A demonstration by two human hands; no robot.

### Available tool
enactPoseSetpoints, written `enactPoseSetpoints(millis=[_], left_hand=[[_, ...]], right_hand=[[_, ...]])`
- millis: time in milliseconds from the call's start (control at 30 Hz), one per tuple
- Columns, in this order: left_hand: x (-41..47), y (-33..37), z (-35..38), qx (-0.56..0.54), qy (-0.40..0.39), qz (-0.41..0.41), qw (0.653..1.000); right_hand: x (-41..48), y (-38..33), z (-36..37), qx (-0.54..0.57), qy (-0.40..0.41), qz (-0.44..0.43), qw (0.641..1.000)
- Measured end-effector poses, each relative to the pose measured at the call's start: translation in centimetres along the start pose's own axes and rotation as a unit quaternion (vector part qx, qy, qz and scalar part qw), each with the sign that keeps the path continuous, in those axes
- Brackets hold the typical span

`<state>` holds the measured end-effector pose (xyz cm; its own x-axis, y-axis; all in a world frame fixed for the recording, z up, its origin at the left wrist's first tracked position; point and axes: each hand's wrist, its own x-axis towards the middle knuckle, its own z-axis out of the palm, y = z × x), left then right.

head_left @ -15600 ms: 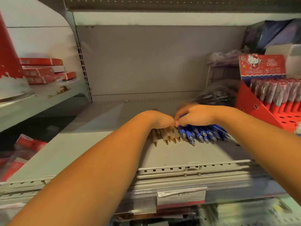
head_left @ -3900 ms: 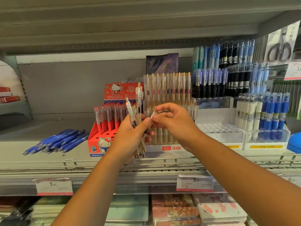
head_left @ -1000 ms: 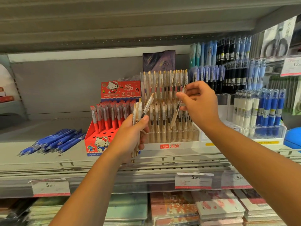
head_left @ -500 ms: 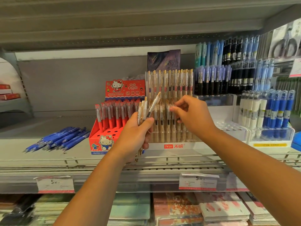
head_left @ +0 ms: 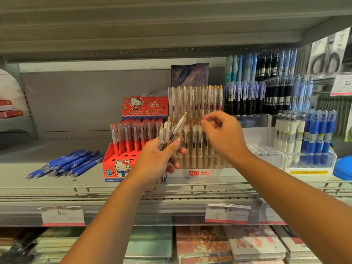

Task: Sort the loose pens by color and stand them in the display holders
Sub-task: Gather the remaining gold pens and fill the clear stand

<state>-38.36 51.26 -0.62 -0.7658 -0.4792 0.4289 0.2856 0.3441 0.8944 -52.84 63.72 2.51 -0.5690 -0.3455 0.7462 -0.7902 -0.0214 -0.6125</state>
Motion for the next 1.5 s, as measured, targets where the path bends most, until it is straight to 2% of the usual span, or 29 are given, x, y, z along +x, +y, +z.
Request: enactPoseSetpoints(millis=[67,233,333,533,833,1033,1167,1333,1500], left_hand=[[0.0,0.1,0.0,-0.012,0.001,0.005,1.0],[-0.3,0.2,0.1,-0.022,-0.005,0.018,1.0],[-0.3,0.1,0.0,-0.016,0.008,0.017,1.0],[-0.1,0.1,0.1,-0.027,0.009,0.01,1.0],[0.4,-0.4,-0.1,-0.023,0.067,0.005,0.997],[0.1,-0.2,-0.2,-0.064,0.047,-0.038,0.996],[0.2,-0.1,-0.3,-0.102,0.025,-0.044,0.994],[0.1,0.1,-0.2,-0.144,0.006,-0.053,0.988],[0.0,0.3,-0.1,-0.104,0.017,-0.052,0.993]], right_hand=[[-0.2,-1.1,0.1,0.04,-0.033,-0.001,0.999],[-1.1,-3.0,1.1,0.093,-0.184,0.04,0.978],[-1.4,-3.1,1.4,0.116,-0.207,0.061,0.97],[-1.4,-2.4,0.9,0.156,-0.193,0.065,0.967],[0.4,-1.6,-1.2,0.22,-0.067,0.044,0.972],[1.7,-0.3,-2.4,0.107,0.021,-0.019,0.994],[2.2,0.4,-2.6,0.041,0.048,-0.047,0.997],[1.9,1.2,-2.2,0.012,0.037,-0.044,0.998],[1.6,2.2,-1.5,-0.016,-0.003,-0.026,1.0]])
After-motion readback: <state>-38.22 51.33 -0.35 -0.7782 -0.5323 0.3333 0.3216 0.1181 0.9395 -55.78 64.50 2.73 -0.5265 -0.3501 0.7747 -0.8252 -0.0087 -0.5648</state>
